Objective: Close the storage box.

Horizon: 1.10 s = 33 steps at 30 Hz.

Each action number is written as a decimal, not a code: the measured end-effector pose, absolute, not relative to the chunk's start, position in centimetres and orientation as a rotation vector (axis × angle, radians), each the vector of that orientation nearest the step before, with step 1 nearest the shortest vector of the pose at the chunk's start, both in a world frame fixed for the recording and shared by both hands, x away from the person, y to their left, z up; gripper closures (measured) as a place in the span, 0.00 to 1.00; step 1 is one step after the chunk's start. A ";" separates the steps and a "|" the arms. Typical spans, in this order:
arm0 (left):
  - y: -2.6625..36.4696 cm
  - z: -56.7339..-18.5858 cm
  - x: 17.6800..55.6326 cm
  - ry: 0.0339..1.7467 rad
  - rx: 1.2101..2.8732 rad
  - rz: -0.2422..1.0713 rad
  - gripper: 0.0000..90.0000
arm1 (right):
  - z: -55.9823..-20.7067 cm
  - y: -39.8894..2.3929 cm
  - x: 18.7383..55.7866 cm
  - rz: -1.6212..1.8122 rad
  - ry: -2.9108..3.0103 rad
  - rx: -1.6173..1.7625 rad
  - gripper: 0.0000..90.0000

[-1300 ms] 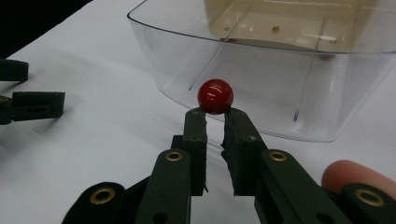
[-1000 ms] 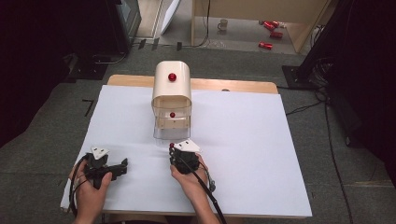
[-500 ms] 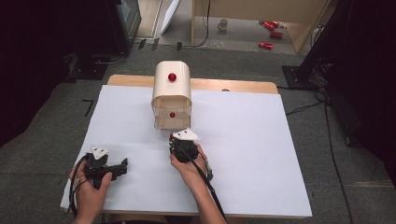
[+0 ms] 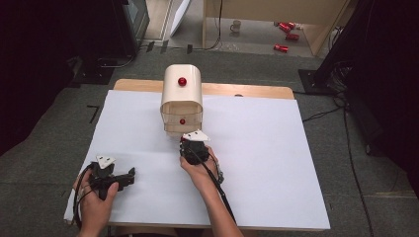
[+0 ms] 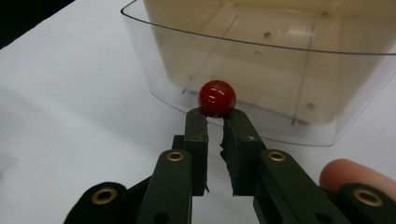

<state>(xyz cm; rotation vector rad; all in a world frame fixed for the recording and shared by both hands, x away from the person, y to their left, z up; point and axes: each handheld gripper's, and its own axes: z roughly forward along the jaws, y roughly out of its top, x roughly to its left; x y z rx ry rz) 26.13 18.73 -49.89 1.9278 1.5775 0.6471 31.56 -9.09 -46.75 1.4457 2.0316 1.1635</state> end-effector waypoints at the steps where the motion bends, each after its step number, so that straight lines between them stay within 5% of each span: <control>1: 18.7 -49.9 26.1 1.577 1.928 0.647 0.00 | -46.8 -9.1 31.7 1.166 2.031 1.452 0.90; 21: 18.7 -49.9 26.1 1.577 1.929 0.646 0.00 | -48.0 -8.9 33.6 1.158 2.012 1.474 0.89; 33: 18.7 -49.9 26.1 1.577 1.929 0.647 0.00 | -48.2 -9.7 32.7 1.213 2.101 1.410 0.34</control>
